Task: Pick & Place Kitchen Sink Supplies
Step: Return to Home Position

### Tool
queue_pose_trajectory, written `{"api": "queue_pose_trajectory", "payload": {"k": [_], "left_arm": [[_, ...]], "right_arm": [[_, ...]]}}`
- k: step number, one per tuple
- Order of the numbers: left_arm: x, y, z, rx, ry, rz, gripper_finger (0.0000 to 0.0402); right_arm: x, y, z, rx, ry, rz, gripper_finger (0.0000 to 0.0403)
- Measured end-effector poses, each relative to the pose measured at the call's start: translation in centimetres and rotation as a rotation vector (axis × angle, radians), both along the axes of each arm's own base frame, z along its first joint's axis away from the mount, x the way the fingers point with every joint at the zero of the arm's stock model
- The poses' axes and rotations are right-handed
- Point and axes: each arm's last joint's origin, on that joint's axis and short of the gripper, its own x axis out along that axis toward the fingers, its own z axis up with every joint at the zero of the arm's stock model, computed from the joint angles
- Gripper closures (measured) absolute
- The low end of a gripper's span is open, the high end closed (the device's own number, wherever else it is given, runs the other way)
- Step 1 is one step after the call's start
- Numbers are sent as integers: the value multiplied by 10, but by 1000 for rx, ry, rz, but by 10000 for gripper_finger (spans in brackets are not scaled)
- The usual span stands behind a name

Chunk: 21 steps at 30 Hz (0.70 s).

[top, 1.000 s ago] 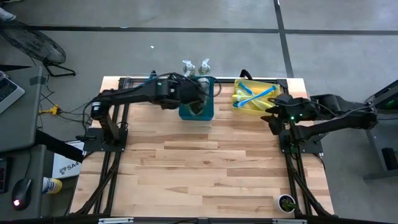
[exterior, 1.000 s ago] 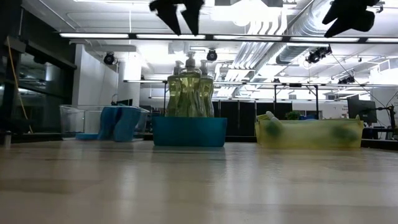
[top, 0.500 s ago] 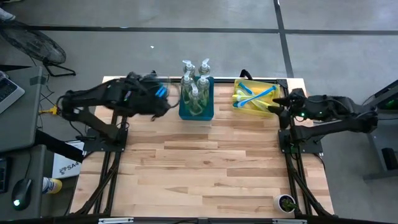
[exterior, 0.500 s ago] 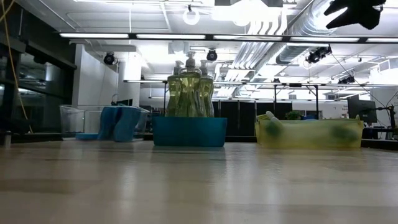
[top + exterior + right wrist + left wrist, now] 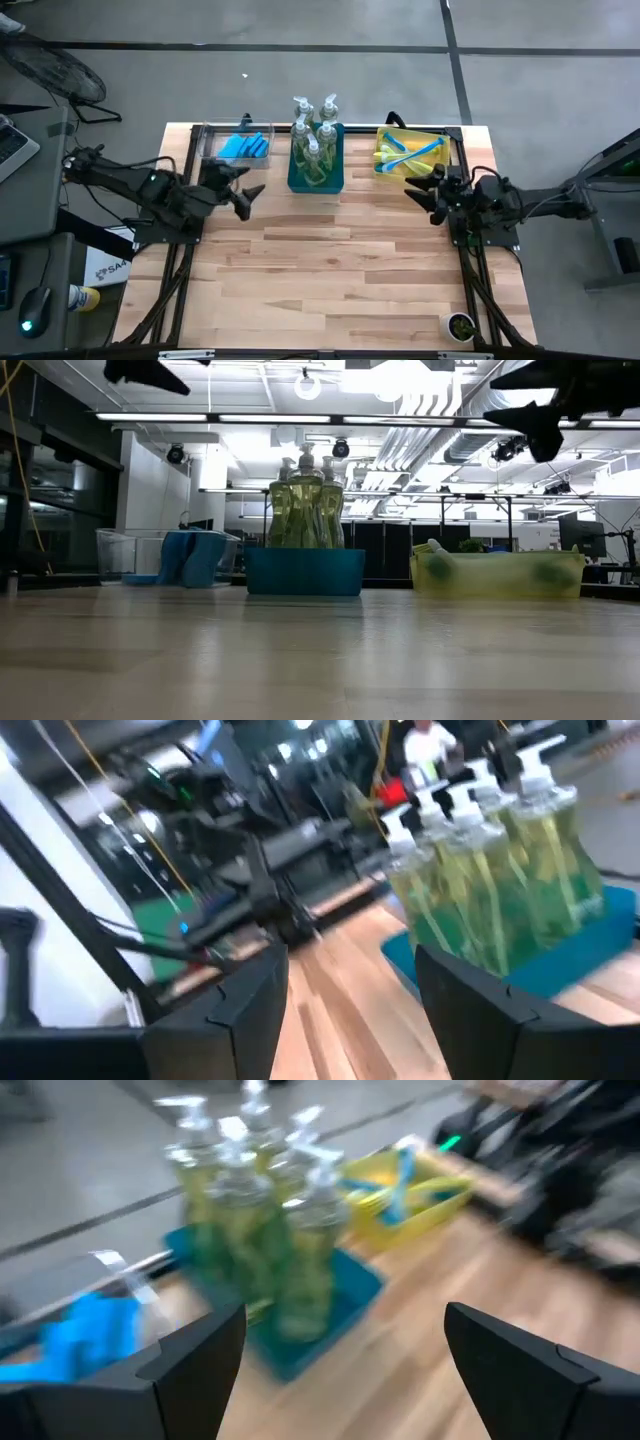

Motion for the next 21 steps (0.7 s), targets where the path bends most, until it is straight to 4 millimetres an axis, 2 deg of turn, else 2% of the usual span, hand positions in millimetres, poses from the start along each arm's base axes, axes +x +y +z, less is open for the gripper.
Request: {"api": "queue_pose_trajectory", "payload": {"k": [5, 10, 16, 21], "left_arm": [[-16, 3, -36, -48, -210, -103, 66], [-29, 7, -68, -83, -419, -179, 66], [-43, 12, -103, -102, -544, -162, 66], [-51, 15, -119, -126, -620, -156, 66]], "right_arm": [[5, 0, -24, -18, -157, 1, 190], [6, 1, -49, -9, -242, 25, 191], [6, 0, -51, -22, -220, 11, 190], [6, -4, -55, 0, -188, 1, 191]]}}
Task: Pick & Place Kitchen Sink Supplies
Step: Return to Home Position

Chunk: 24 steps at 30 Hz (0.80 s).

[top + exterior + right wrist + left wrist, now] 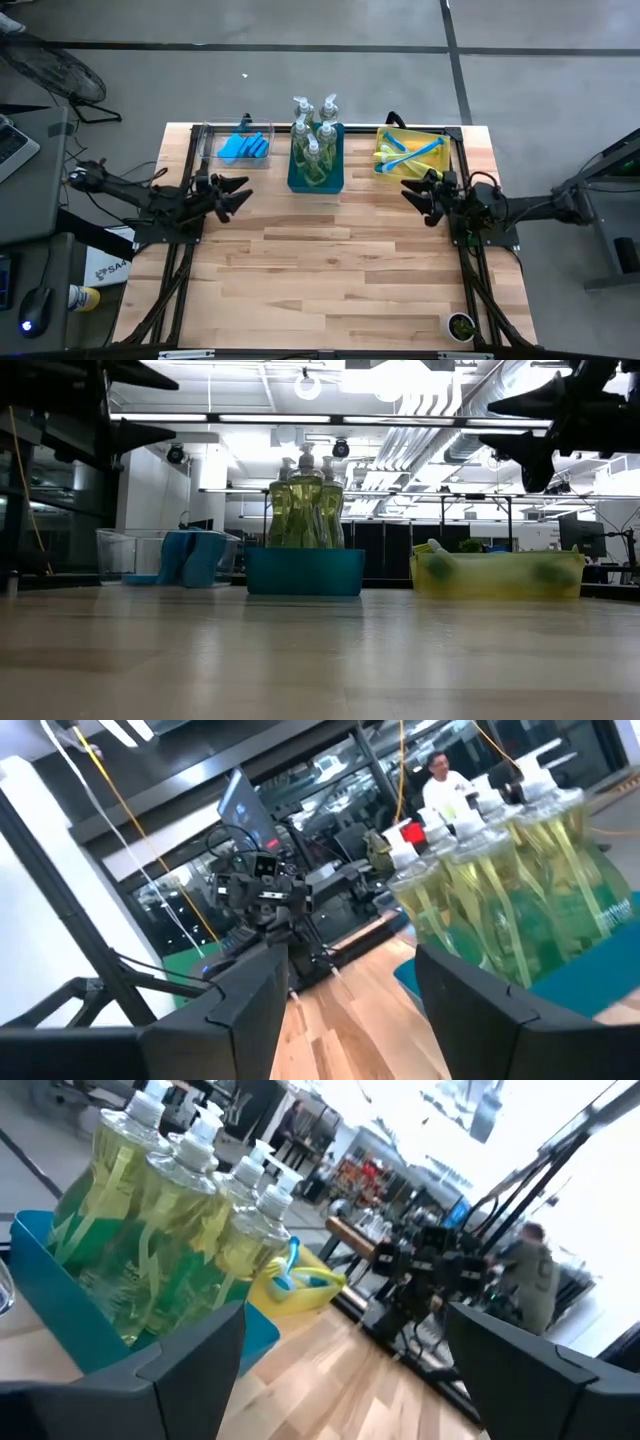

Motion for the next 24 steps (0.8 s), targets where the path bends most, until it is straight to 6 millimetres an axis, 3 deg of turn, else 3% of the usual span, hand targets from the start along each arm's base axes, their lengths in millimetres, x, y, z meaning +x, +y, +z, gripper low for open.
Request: {"api": "queue_pose_trajectory", "payload": {"k": [15, 24], "left_arm": [[-7, 1, -37, -36, -141, -55, 66], [-5, -1, -45, 70, -30, -104, 66]], "right_arm": [[-1, -13, -1, 25, 5, 19, 191], [-1, -19, -5, 51, 36, 87, 191]]}}
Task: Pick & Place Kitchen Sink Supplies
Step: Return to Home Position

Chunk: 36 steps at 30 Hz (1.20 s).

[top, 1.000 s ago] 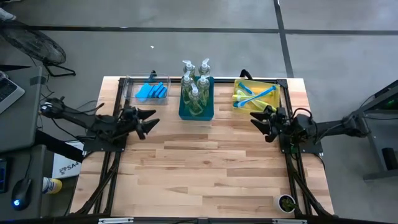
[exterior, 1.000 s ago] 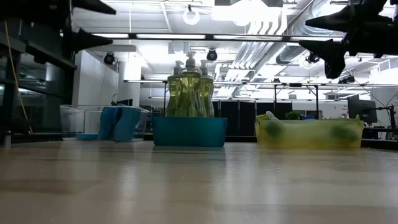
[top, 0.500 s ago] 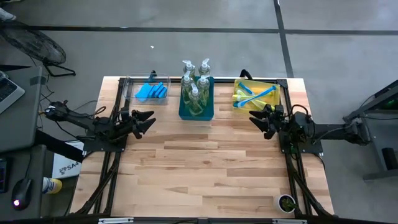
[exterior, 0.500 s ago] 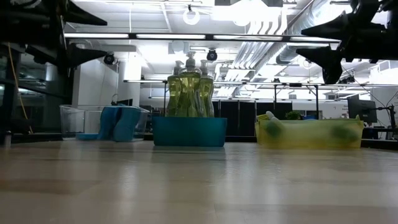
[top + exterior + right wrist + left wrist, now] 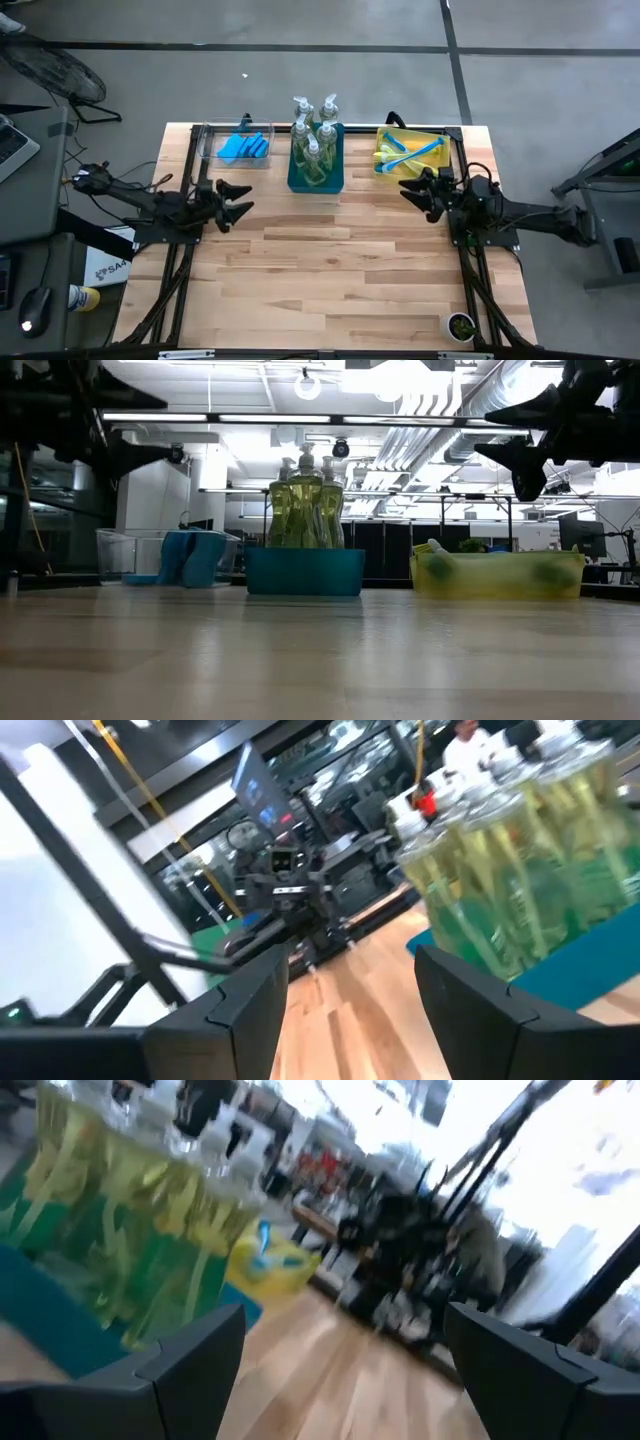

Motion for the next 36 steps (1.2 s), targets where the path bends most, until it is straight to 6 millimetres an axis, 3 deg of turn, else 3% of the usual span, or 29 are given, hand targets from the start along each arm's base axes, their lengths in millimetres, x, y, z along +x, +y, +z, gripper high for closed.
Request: {"api": "queue_pose_trajectory", "payload": {"k": [5, 14, 20, 29, 36], "left_arm": [[2, 5, -6, 30, 54, -26, 66], [2, 34, -6, 93, 66, -26, 66], [-2, 47, -8, 122, 99, 51, 66], [-14, 47, 3, 228, -25, -25, 66], [-13, 47, 2, 190, -20, -62, 66]], "right_arm": [[0, -1, 0, 5, -1, 57, 190], [-1, -4, -2, 20, 22, 48, 190], [-1, -5, -7, -25, 78, 37, 191], [-2, -5, -1, -78, 30, 18, 191], [-10, -2, 6, -133, -46, 6, 191]]}}
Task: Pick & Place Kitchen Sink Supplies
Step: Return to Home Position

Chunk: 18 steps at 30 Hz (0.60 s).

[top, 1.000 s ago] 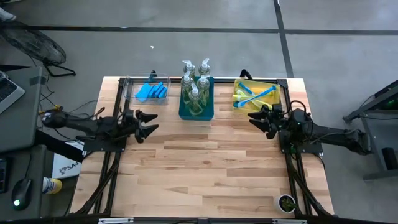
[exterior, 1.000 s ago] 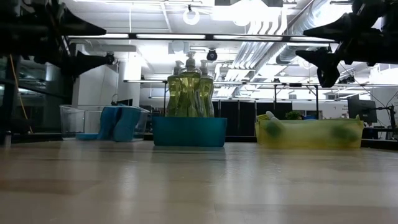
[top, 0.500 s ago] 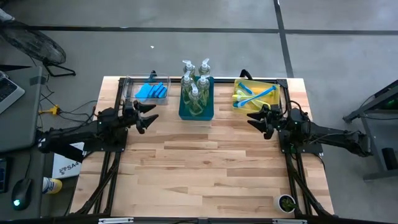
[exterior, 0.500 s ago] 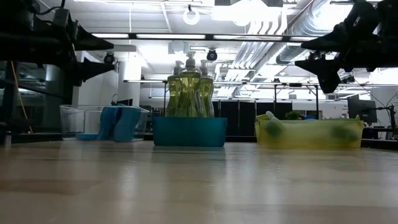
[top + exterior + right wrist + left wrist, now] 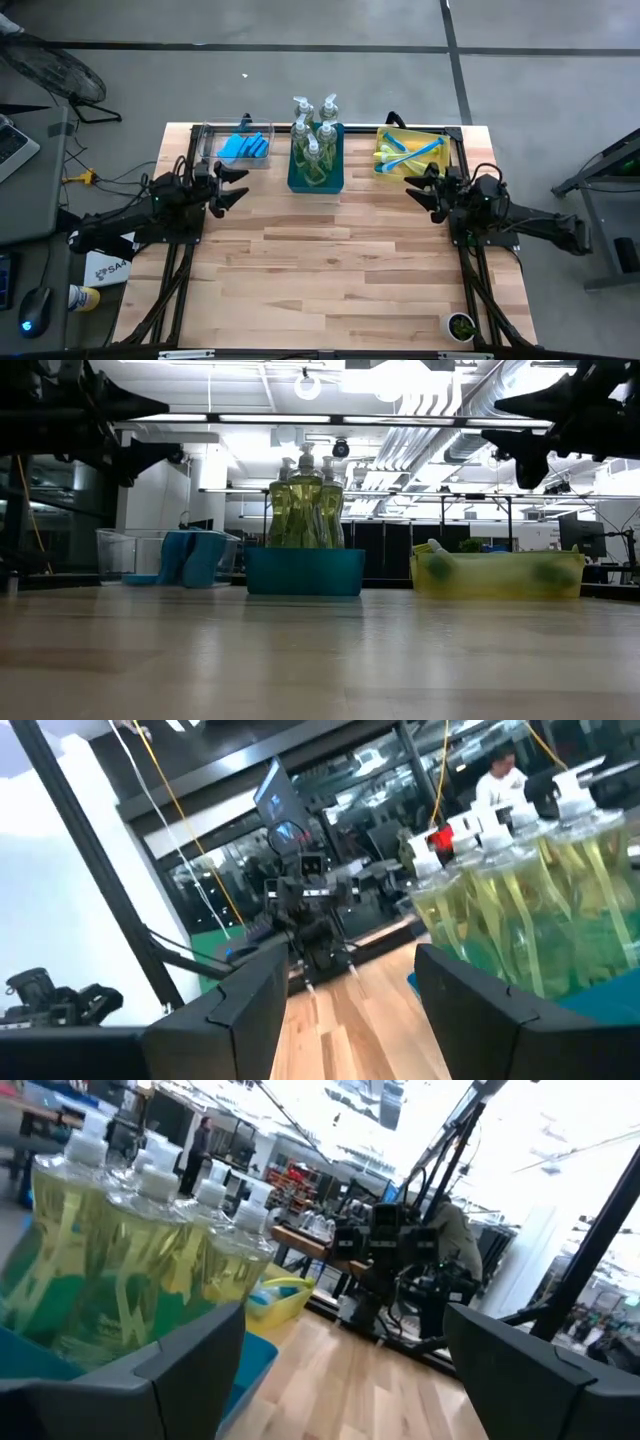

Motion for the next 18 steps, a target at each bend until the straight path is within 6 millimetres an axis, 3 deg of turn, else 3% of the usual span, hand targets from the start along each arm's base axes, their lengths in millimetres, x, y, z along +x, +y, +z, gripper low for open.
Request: {"api": "queue_pose_trajectory", "payload": {"k": [18], "left_arm": [[1, 1, -5, -66, 43, 21, 66]], "right_arm": [[-2, 0, -1, -38, 9, -17, 191]]}}
